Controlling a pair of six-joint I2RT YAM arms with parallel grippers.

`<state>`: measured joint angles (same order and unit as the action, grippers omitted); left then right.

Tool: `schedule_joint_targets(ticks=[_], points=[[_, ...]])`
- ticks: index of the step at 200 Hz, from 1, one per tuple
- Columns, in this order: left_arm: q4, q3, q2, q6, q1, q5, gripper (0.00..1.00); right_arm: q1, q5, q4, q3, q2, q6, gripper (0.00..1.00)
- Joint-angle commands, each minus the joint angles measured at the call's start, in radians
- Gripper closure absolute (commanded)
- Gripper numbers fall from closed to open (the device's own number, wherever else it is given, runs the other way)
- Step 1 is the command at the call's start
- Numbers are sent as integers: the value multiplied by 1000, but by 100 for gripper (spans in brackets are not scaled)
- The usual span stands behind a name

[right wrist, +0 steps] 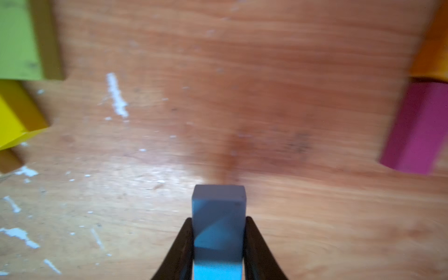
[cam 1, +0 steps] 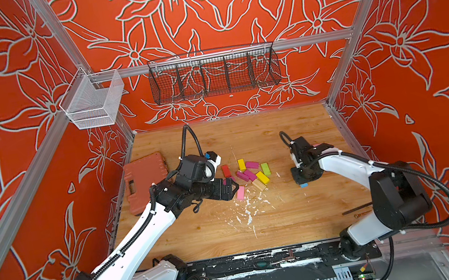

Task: Assemble the number 7 with building blocks
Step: Pick up the building block from the center of the board, then assemble the building block at the center of the board.

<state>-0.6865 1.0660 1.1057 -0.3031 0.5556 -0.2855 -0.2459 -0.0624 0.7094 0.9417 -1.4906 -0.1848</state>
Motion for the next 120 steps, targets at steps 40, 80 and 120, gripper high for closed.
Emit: schedule_joint_targets(ticks=[40, 80, 120], points=[[42, 5, 1, 9, -21, -38, 2, 213, 22, -60, -27, 48, 109, 69], [62, -1, 5, 0, -50, -74, 2, 248, -82, -172, -101, 60, 161, 69], [107, -18, 3, -15, -68, -120, 2, 295, -81, -164, -92, 47, 195, 69]])
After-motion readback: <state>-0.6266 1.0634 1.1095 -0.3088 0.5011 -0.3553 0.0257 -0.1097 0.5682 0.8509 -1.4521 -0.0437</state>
